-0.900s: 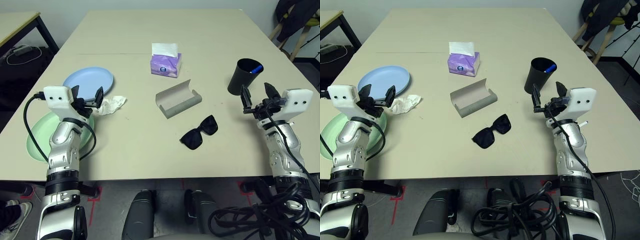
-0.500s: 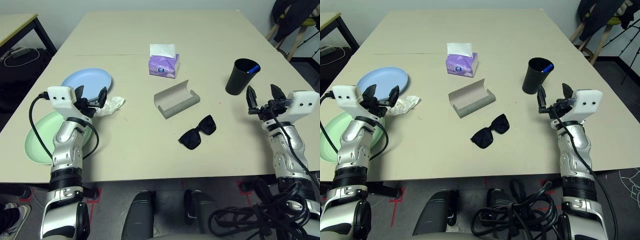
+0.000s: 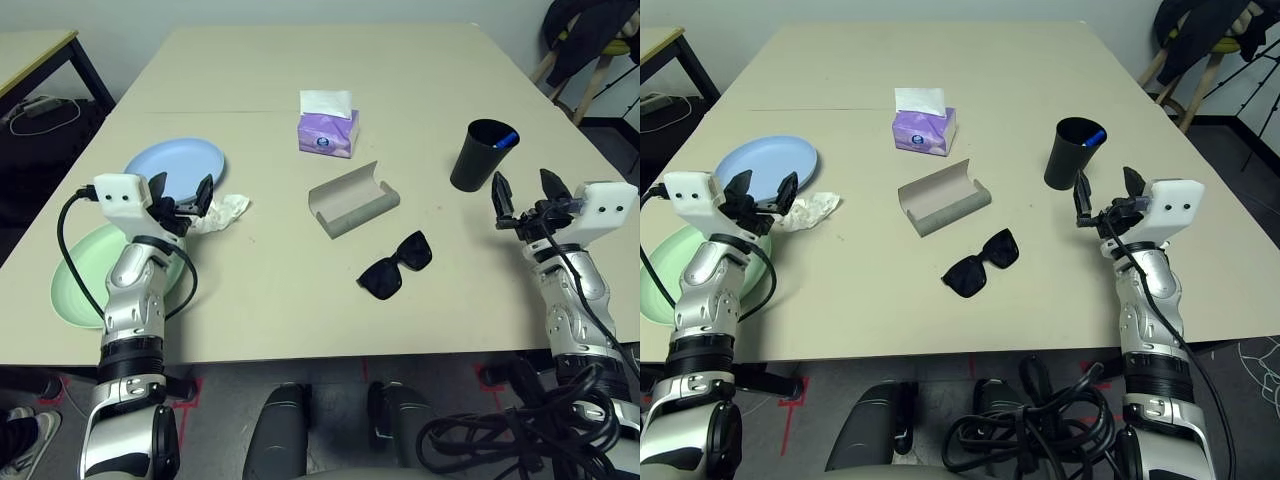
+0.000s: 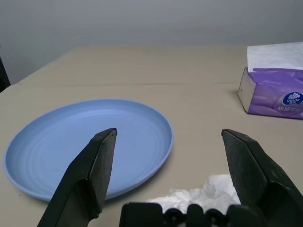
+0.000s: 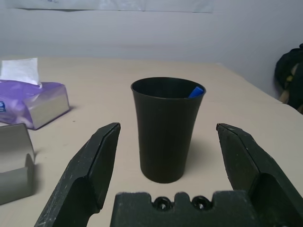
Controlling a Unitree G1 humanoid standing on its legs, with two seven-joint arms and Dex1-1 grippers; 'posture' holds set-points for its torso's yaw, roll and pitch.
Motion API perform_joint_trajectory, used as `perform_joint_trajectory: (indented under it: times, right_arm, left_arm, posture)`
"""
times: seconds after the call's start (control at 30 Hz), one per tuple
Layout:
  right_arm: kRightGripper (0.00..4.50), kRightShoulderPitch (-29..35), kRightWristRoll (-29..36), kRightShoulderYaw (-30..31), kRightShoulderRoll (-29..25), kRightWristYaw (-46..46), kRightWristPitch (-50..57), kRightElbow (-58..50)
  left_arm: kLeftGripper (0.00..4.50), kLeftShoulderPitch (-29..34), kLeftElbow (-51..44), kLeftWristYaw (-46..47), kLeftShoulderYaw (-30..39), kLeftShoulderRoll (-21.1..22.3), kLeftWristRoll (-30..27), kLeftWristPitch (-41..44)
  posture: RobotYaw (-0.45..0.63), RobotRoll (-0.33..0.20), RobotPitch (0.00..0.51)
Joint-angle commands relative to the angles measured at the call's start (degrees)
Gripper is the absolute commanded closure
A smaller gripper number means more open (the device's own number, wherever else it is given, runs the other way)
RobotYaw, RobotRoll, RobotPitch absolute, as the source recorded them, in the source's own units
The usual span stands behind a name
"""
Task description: Organize and tidy the items on the table.
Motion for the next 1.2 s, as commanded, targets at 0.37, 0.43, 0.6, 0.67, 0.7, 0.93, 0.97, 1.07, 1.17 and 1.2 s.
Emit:
perform_joint_trajectory:
  times: [0.37,0.43,0.6,0.67,0.7,0.93,0.97,1.07,1.17,1.2]
  right_arm:
    - [0.02,-1.3,10.3,6.6,-6.1,30.0,5.2,-1.2]
    - [0.02,-1.7,10.6,7.9,-6.9,34.2,5.6,-0.6]
    - [0.02,-2.4,10.0,11.6,-8.7,44.2,4.6,0.0]
    - [0.02,-2.6,9.9,12.9,-9.4,47.5,4.5,-0.4]
    - [0.02,-2.7,9.8,13.4,-9.7,48.9,4.5,-0.5]
    - [0.02,-3.7,8.8,16.6,-11.7,56.3,4.0,-1.0]
    - [0.02,-3.9,8.8,16.7,-11.7,56.6,3.8,-0.9]
    - [0.02,-3.8,8.4,17.0,-11.8,58.1,2.6,-0.4]
    - [0.02,-3.4,8.0,17.0,-11.5,59.3,1.0,0.4]
    - [0.02,-3.3,7.8,17.0,-11.3,59.6,0.5,0.7]
  left_arm:
    - [0.00,1.8,-3.1,0.0,1.0,1.2,-0.6,2.2]
    - [0.00,2.1,-3.2,-0.1,1.3,1.5,-0.7,2.1]
    - [0.00,3.5,-5.0,0.0,1.9,2.0,-0.9,2.7]
    - [0.00,4.0,-5.6,0.0,2.1,2.2,-0.9,3.1]
    - [0.00,4.2,-5.8,-0.1,2.2,2.2,-0.9,3.2]
    - [0.00,4.8,-7.4,-0.4,2.6,3.4,-1.3,5.1]
    - [0.00,4.8,-7.6,-0.8,2.6,3.7,-1.5,5.7]
    - [0.00,5.3,-9.6,-3.4,2.6,5.5,-3.5,9.6]
    - [0.00,6.3,-11.3,-6.7,2.8,8.4,-5.5,14.4]
    - [0.00,6.7,-11.7,-8.0,2.8,9.7,-6.0,15.6]
  posture:
    - [0.13,0.000,0.077]
    - [0.13,0.000,0.076]
    - [0.16,0.000,0.076]
    - [0.16,0.000,0.074]
    - [0.16,0.000,0.074]
    - [0.18,0.000,0.073]
    - [0.18,0.000,0.074]
    - [0.19,0.000,0.075]
    - [0.19,0.000,0.075]
    - [0.20,0.000,0.076]
